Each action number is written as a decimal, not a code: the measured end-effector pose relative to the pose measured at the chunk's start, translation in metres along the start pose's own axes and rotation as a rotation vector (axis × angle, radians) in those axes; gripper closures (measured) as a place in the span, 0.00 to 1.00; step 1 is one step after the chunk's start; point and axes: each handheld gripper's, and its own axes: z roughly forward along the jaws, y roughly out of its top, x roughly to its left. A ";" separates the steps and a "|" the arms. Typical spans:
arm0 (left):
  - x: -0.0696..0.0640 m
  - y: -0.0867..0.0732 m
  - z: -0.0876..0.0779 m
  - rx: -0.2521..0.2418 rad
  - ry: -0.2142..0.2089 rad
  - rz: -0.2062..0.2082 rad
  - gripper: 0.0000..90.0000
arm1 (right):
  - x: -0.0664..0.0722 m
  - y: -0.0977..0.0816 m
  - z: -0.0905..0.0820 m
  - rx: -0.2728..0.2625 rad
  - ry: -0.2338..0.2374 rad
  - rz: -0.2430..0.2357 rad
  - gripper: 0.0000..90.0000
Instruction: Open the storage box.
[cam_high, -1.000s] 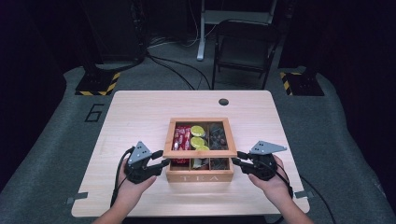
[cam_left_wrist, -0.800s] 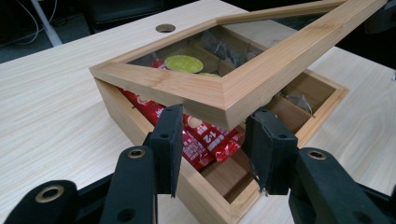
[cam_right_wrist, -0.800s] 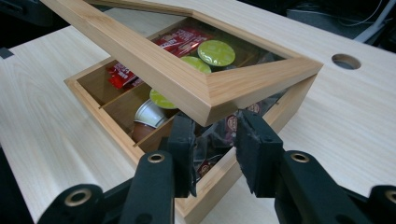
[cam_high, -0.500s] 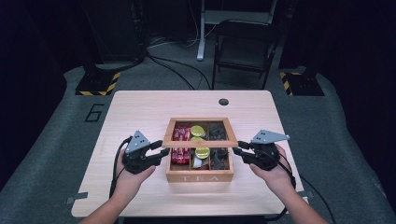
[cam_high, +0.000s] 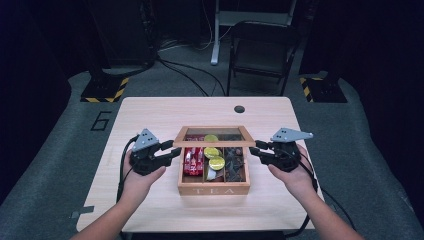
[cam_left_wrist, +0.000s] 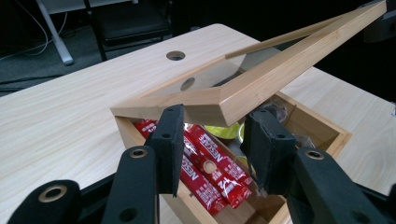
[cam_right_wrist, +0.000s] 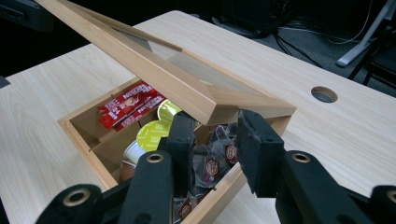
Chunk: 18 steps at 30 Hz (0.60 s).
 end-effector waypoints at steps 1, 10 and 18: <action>0.001 0.001 0.000 0.005 -0.001 0.005 0.66 | 0.000 0.001 0.000 -0.001 -0.001 0.006 0.74; 0.004 0.013 0.001 -0.003 0.014 0.015 0.66 | -0.004 0.009 0.002 -0.022 -0.014 -0.009 0.71; 0.011 0.028 0.004 -0.026 0.032 0.006 0.67 | -0.008 0.017 0.006 -0.005 -0.039 -0.089 0.68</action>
